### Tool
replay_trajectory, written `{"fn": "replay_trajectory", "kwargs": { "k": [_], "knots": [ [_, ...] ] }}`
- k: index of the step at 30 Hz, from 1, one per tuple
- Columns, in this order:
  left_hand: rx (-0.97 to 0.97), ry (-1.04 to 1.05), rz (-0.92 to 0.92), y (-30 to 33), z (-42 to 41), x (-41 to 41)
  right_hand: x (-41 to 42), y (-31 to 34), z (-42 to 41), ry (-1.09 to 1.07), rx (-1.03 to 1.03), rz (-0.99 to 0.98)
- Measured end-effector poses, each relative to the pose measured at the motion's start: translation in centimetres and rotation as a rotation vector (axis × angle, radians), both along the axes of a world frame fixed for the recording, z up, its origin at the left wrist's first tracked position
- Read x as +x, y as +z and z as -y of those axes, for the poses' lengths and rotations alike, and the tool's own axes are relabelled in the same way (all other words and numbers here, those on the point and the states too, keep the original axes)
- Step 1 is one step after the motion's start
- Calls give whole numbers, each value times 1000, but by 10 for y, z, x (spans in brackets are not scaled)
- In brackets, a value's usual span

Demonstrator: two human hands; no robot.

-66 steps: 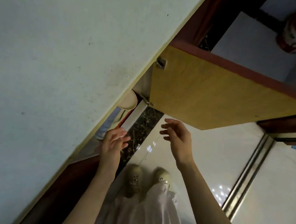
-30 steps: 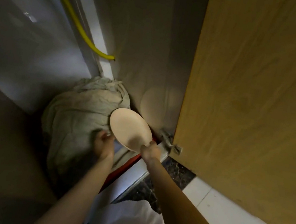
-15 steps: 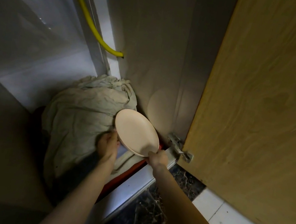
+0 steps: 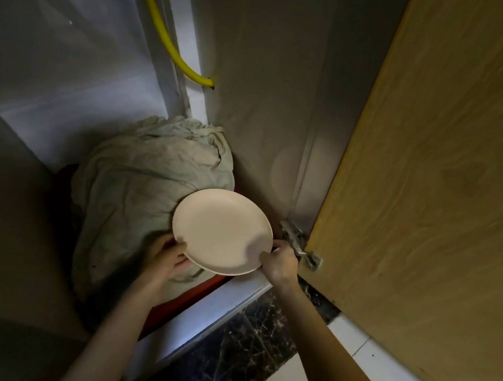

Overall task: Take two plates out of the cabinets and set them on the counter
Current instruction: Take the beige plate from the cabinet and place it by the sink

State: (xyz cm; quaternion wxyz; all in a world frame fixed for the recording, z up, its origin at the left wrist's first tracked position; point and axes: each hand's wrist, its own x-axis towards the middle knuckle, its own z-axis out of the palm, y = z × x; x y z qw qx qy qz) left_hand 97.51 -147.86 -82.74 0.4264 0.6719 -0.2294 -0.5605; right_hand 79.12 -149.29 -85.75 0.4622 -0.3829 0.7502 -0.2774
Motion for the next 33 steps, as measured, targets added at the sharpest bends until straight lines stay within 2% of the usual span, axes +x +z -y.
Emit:
{"fn": "replay_trajectory", "kwargs": {
  "k": [3,7,16,33],
  "knots": [
    [-7,-85,-41,2,-18,18,-4,16,-7,122,-41,-68],
    [13,-63,-4,15,-33,32,-8,47,-27,204,-78,-48],
    [149,-84,97,131,-80,15,-21,151,-93,181,3,16],
    [266,-232,46,360,-150,-23,-59,379,-209,-97,119,72]
  ]
}}
